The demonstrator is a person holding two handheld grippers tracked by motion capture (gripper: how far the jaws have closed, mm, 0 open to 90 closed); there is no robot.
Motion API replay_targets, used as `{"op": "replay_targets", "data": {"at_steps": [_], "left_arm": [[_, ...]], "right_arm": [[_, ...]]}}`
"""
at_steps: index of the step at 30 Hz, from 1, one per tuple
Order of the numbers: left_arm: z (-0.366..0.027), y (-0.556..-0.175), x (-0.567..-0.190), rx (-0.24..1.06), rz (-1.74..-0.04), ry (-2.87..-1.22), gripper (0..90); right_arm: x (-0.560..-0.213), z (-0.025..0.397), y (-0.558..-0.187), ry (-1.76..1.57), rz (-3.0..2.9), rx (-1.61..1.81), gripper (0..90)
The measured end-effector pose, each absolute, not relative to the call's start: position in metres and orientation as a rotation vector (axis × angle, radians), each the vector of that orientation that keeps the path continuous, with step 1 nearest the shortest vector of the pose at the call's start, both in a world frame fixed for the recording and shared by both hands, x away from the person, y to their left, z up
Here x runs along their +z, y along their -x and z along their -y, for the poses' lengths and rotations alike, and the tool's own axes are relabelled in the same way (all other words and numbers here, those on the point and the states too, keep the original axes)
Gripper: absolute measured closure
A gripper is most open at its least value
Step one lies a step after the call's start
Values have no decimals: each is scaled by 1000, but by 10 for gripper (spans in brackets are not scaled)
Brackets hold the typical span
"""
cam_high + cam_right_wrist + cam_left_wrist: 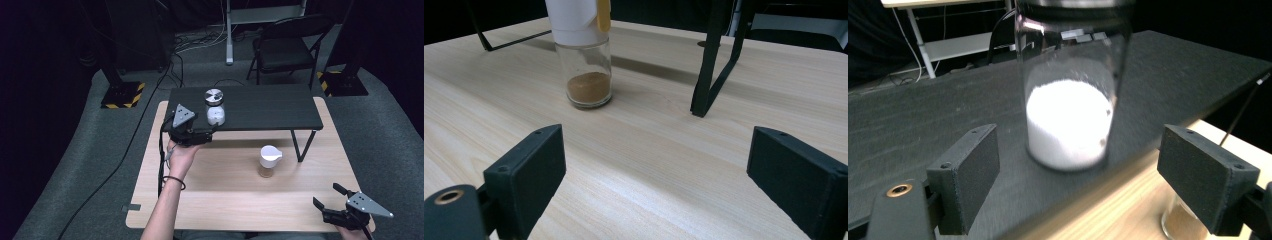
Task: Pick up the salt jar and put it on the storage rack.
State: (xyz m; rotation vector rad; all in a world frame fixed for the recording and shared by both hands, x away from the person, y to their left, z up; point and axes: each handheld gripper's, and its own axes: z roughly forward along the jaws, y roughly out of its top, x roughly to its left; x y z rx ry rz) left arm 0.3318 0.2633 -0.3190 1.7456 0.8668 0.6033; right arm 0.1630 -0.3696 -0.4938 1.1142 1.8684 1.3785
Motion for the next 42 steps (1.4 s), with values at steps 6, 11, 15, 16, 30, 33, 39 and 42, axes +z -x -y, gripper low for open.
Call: {"op": "replay_targets", "data": {"at_steps": [6,11,15,16,30,33,39,42], "left_arm": [[-273,-312,-334,619,-860,-1747,163],[-273,-296,-346,668,-847,-1774,163],[-280,-280,-367,660,-853,-1757,161],[-281,-278,-371,654,-856,-1755,160],[-291,-240,-418,650,-886,-1797,154],[-293,-236,-424,640,-890,-1795,149],[-303,-225,-444,609,-877,-1806,139],[-306,-221,-447,609,-875,-1821,140]], "right_arm": [[-494,369,-163,-1116,-1871,1377,75],[-494,369,-163,-1119,-1870,1378,75],[-494,369,-163,-1118,-1871,1375,75],[-494,369,-163,-1118,-1872,1375,75],[-494,368,-164,-1118,-1877,1371,75],[-494,368,-164,-1118,-1878,1370,75],[-494,368,-164,-1119,-1877,1369,75],[-494,368,-164,-1119,-1877,1369,75]]}}
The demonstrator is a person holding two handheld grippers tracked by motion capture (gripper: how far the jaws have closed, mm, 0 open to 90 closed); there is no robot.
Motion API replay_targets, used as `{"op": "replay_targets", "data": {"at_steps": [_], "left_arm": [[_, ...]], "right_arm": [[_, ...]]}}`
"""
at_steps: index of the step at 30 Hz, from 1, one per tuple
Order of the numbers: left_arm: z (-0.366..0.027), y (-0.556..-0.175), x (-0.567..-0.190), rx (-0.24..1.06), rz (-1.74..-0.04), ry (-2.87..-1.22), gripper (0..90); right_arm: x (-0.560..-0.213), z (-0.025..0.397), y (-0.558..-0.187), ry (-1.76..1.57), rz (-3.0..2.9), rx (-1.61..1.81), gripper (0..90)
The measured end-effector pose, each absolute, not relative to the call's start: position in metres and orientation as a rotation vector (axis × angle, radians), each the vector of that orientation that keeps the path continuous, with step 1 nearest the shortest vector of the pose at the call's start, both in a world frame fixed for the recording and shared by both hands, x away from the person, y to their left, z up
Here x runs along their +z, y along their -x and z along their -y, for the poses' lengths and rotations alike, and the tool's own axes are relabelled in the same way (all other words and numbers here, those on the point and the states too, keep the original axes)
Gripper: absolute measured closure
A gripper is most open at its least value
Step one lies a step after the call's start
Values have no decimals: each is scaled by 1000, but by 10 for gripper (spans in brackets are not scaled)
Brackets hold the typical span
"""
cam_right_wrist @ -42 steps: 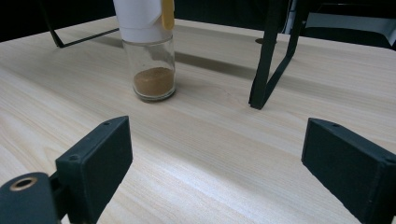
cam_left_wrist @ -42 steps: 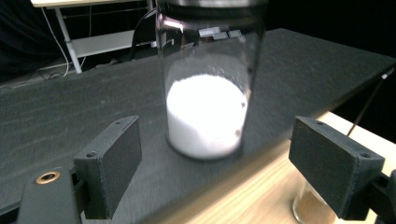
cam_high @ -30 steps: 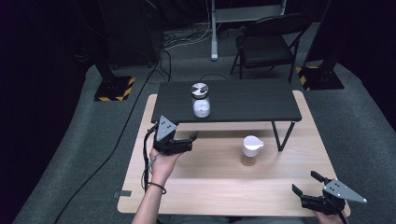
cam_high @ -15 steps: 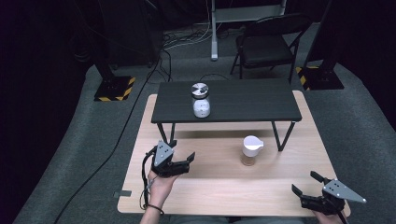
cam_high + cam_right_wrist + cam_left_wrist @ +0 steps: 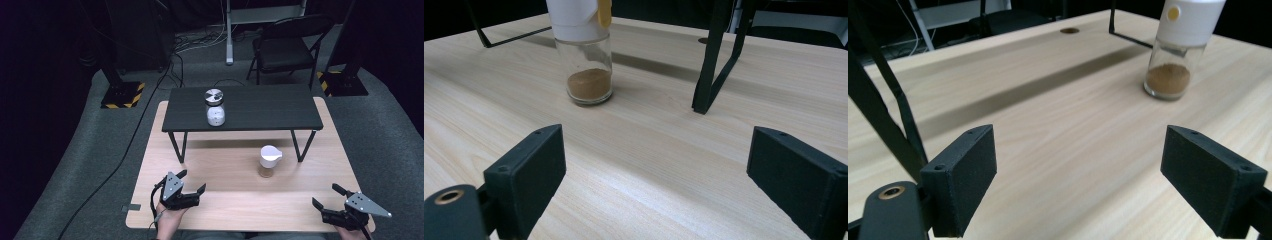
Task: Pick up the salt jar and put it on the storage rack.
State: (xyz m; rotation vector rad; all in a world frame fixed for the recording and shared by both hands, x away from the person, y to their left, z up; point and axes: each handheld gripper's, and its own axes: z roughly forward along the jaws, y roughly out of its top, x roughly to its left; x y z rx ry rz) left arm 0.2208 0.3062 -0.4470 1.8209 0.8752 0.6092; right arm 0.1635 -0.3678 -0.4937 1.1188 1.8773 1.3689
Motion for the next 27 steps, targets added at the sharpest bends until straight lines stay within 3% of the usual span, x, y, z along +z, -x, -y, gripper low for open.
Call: {"op": "replay_targets", "data": {"at_steps": [27], "left_arm": [[-323,-210,-460,599,-921,-1826,110]], "right_arm": [[-492,367,-164,-1110,-1888,1362,76]]}}
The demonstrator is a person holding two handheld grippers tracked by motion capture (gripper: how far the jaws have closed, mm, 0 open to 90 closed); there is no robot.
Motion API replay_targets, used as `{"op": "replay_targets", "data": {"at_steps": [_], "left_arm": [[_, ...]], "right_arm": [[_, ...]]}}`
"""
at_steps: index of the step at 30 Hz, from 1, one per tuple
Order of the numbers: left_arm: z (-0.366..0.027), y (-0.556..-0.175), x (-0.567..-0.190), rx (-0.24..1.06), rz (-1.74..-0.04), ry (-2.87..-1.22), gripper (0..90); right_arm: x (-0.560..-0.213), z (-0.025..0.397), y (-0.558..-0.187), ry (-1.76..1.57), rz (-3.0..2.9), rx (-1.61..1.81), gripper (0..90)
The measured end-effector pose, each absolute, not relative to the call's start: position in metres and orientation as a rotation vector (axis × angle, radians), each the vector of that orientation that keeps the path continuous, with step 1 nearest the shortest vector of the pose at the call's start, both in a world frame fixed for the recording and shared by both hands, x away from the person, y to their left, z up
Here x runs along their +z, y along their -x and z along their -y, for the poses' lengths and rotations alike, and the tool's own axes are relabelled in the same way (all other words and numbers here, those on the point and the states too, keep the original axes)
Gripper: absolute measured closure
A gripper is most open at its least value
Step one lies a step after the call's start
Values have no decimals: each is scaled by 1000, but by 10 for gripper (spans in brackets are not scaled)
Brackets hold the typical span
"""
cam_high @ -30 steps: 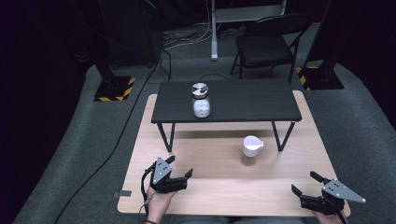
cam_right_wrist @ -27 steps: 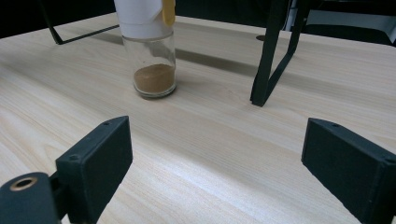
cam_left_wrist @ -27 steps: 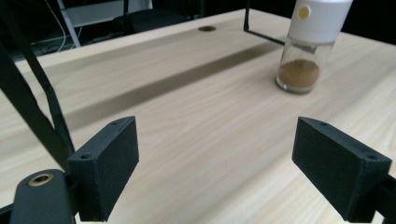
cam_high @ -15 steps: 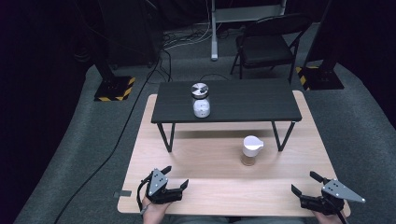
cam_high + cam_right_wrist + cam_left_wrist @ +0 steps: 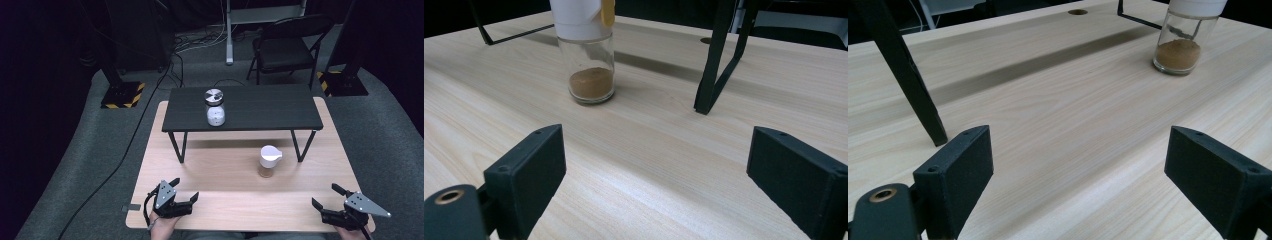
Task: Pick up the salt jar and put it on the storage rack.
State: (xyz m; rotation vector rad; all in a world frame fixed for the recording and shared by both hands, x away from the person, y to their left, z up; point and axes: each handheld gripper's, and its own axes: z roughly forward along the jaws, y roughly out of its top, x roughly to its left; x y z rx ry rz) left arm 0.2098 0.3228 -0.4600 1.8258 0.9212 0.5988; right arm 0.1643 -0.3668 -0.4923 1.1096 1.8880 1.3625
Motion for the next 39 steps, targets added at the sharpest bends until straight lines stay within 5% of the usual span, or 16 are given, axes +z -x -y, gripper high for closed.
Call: {"op": "replay_targets", "data": {"at_steps": [39], "left_arm": [[-324,-211,-460,585,-922,-1825,107]], "right_arm": [[-492,367,-166,-1109,-1897,1359,76]]}}
